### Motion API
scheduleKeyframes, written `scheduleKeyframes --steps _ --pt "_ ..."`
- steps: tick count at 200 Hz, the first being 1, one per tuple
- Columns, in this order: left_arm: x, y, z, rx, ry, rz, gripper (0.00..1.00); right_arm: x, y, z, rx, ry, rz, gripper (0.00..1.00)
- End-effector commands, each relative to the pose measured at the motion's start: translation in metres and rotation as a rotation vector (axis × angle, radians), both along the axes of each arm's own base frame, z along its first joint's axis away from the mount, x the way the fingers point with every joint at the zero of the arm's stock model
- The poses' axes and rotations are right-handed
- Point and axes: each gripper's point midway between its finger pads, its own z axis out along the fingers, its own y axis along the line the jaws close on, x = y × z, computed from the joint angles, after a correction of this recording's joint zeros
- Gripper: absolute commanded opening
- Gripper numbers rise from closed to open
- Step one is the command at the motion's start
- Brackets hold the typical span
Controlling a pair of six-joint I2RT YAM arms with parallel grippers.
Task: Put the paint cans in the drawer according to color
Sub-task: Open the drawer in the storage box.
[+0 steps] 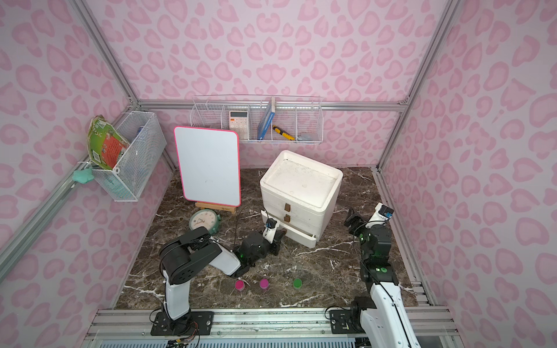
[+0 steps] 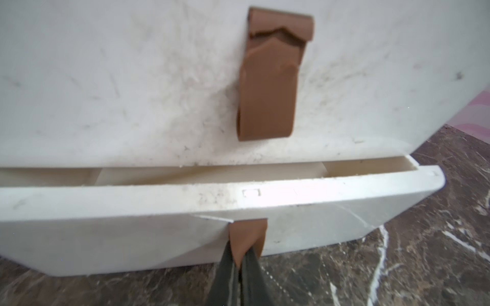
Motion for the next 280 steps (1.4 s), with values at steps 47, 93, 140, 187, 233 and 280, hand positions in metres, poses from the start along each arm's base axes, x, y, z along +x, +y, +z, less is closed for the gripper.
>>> scheduleKeyframes --steps 47,93,140,187,233,280 --pt "-0.022 0.016 0.011 -0.022 -0.008 0.025 0.00 0.000 -0.001 0.007 0.000 -0.027 -0.009 0.90" --pt "-0.032 0.023 0.013 -0.010 -0.012 0.042 0.00 -0.001 -0.002 0.011 -0.004 -0.036 -0.010 0.90" --pt "-0.041 0.026 0.012 0.005 -0.004 0.049 0.00 -0.002 -0.001 0.012 -0.002 -0.035 -0.008 0.89" --pt "-0.043 0.026 0.011 0.008 0.004 0.059 0.00 -0.003 0.000 0.016 -0.004 -0.042 -0.003 0.89" --pt "-0.053 0.026 0.027 -0.015 -0.037 0.032 0.24 -0.006 0.003 0.045 -0.024 -0.071 0.019 0.88" --pt "-0.071 0.032 0.052 -0.032 -0.088 0.023 0.38 -0.014 0.024 0.108 -0.090 -0.120 0.084 0.85"
